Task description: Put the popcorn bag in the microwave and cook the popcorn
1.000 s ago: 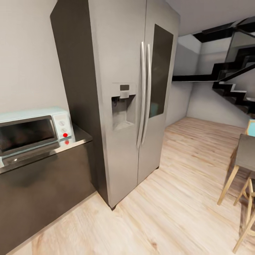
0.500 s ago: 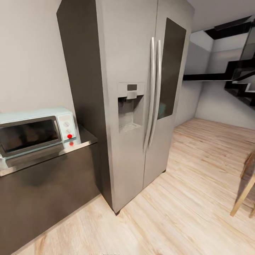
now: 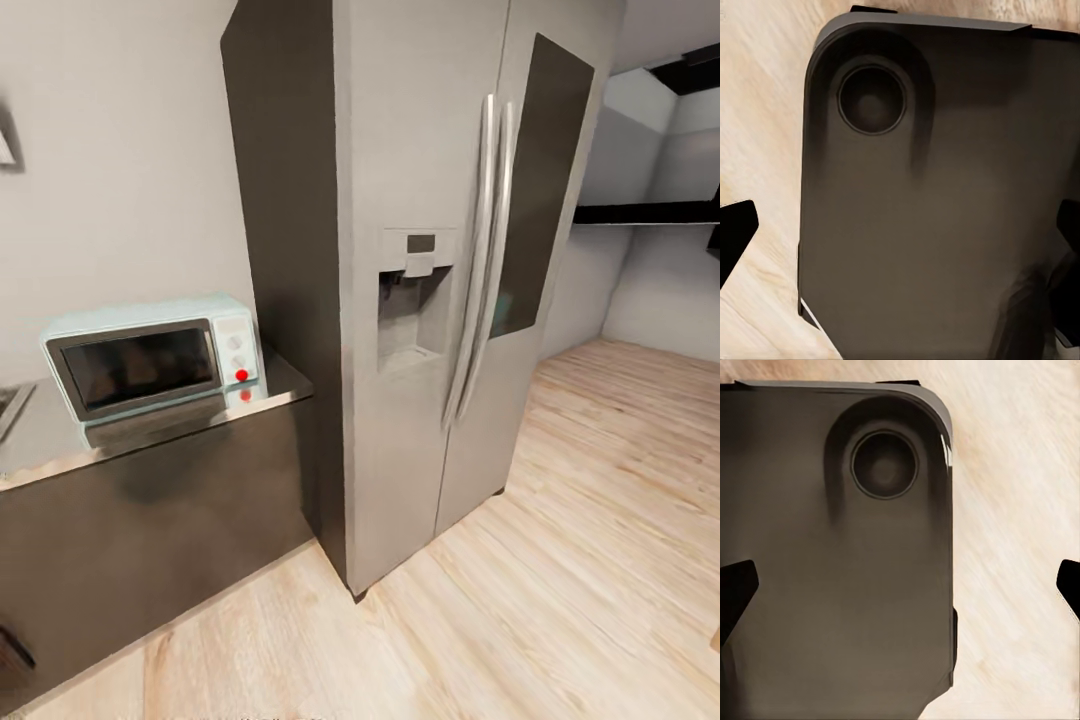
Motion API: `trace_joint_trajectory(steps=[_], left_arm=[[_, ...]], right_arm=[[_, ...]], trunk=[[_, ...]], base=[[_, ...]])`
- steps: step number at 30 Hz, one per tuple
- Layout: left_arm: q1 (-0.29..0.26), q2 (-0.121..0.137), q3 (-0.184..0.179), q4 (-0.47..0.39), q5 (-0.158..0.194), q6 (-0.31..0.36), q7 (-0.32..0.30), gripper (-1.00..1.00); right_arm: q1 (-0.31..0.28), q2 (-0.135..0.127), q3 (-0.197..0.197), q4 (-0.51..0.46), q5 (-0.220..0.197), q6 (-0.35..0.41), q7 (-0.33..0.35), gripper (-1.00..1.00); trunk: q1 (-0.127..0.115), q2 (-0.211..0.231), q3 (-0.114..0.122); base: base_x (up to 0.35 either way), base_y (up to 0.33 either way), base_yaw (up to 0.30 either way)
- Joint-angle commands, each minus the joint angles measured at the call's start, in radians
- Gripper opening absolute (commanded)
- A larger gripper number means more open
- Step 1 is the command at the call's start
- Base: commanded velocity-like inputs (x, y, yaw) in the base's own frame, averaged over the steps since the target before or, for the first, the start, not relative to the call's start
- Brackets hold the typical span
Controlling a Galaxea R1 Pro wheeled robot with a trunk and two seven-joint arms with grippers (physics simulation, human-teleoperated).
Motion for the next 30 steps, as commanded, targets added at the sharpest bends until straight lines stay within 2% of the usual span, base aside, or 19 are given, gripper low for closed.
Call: trace_joint_trajectory(steps=[1, 30], left_arm=[[0.0, 0.0, 0.001, 0.0, 0.01, -0.002, 0.001, 1.0], [0.0, 0.0, 0.001, 0.0, 0.011, -0.003, 0.002, 1.0]], right_arm=[[0.0, 0.0, 0.0, 0.002, -0.004, -0.006, -0.001, 1.0], [0.0, 0.001, 0.001, 0.002, -0.004, -0.007, -0.001, 1.0]], trunk=[[0.0, 0.0, -0.001], [0.0, 0.0, -0.001]], base=[[0.0, 0.0, 0.265], [0.0, 0.0, 0.287]])
